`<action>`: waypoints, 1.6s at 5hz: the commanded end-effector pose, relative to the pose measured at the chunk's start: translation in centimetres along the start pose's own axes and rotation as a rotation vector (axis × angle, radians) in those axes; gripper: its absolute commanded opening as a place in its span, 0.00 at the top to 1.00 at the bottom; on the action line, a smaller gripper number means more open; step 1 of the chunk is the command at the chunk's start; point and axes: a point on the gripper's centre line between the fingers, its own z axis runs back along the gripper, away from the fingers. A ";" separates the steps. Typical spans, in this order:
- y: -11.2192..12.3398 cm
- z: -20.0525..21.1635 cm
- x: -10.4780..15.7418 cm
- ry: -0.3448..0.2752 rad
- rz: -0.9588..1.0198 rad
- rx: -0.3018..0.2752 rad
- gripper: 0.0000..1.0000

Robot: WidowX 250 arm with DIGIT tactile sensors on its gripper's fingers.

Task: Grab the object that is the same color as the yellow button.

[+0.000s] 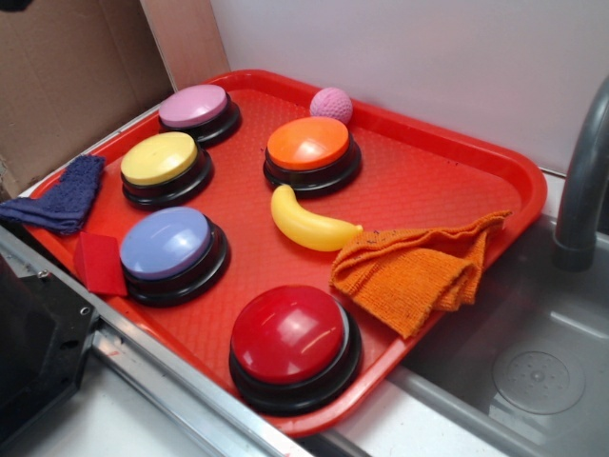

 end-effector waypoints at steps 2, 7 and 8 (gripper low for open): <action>-0.6 -1.1 1.4 0.004 -0.131 0.001 0.00; -6.0 -13.0 10.3 -0.056 -1.087 0.010 0.00; -7.0 -15.4 10.1 -0.047 -1.269 0.018 0.00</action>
